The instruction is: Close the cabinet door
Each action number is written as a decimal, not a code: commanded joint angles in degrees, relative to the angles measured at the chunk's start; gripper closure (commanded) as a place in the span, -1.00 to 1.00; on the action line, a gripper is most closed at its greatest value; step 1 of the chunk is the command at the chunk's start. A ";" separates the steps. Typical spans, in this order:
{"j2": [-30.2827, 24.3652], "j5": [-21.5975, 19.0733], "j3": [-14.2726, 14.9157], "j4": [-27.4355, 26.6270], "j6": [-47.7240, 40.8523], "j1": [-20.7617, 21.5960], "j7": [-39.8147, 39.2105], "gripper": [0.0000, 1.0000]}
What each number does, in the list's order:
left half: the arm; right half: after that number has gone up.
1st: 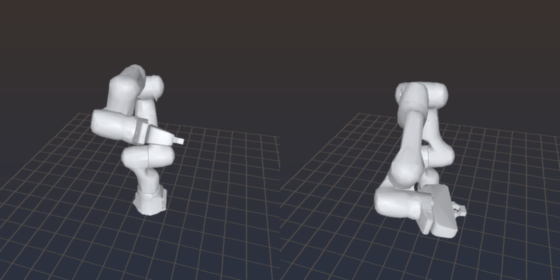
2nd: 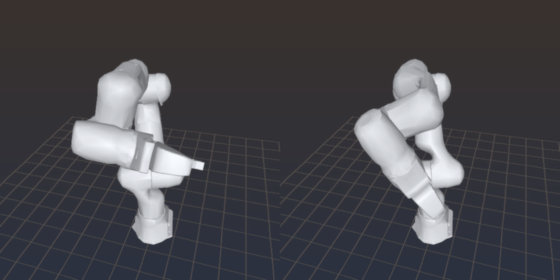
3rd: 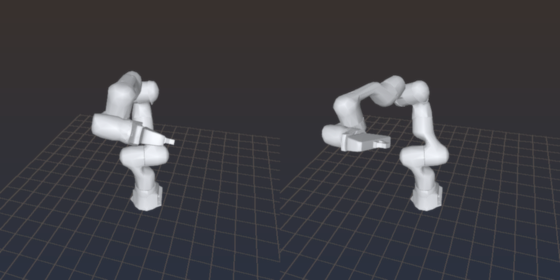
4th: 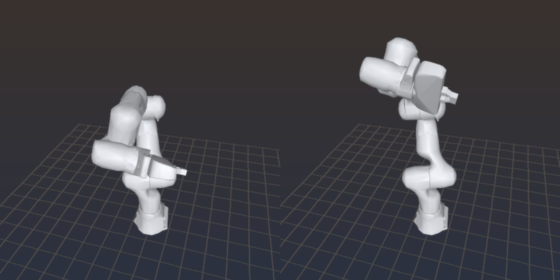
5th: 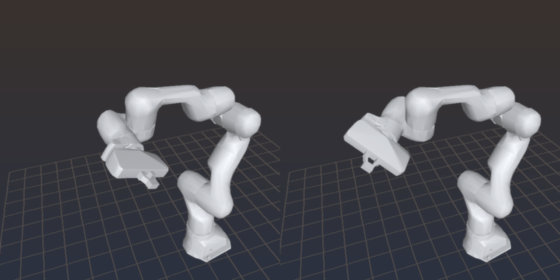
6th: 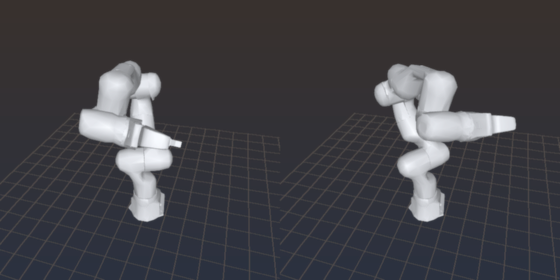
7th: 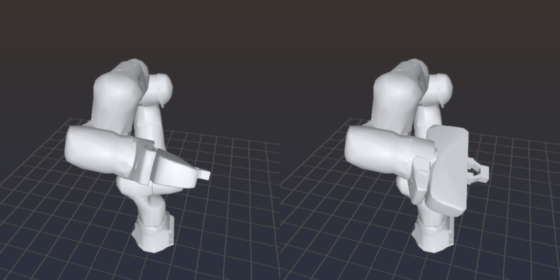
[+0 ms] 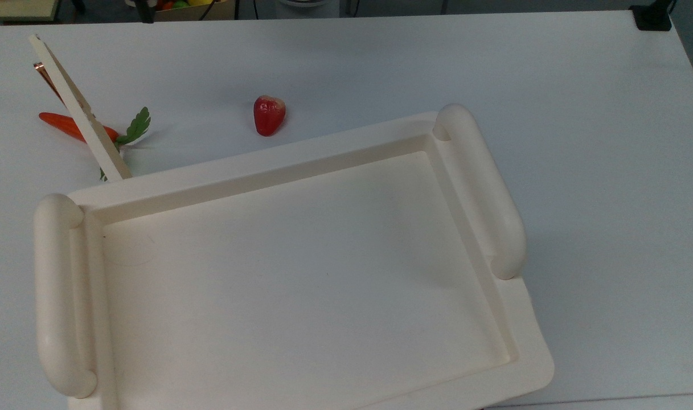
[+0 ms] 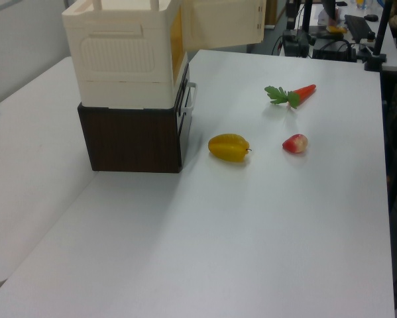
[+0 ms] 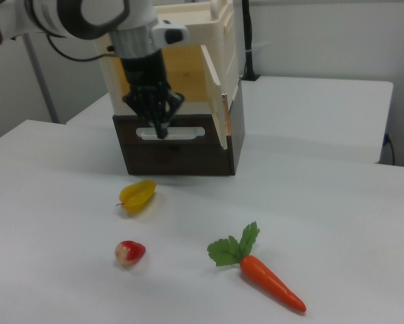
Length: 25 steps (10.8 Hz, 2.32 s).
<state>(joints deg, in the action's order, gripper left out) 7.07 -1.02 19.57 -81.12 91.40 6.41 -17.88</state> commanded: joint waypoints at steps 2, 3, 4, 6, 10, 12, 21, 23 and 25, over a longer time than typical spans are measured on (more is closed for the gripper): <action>-0.13 -1.27 -0.06 -1.41 8.58 -7.35 -8.30 1.00; 0.83 -3.01 -0.06 -1.41 12.02 -9.55 -11.88 1.00; 1.79 -5.12 -0.06 -1.24 15.36 -11.57 -16.53 1.00; 3.20 -7.76 -0.06 -1.41 21.43 -14.74 -24.89 1.00; 6.80 -16.70 -0.23 -1.32 34.26 -17.48 -28.18 1.00; 7.69 -20.59 -1.28 -1.32 37.53 -16.61 -29.76 1.00; 1.10 -23.86 -2.43 -1.32 16.18 -7.47 -32.40 0.99; 2.24 -23.94 -2.52 -1.24 17.06 -4.57 -31.79 0.93; 4.26 -26.47 -2.52 -1.15 21.69 -0.46 -30.91 0.87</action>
<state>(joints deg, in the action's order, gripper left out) 9.85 -24.18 16.61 -81.61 108.41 1.60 -48.96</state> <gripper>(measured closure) 0.956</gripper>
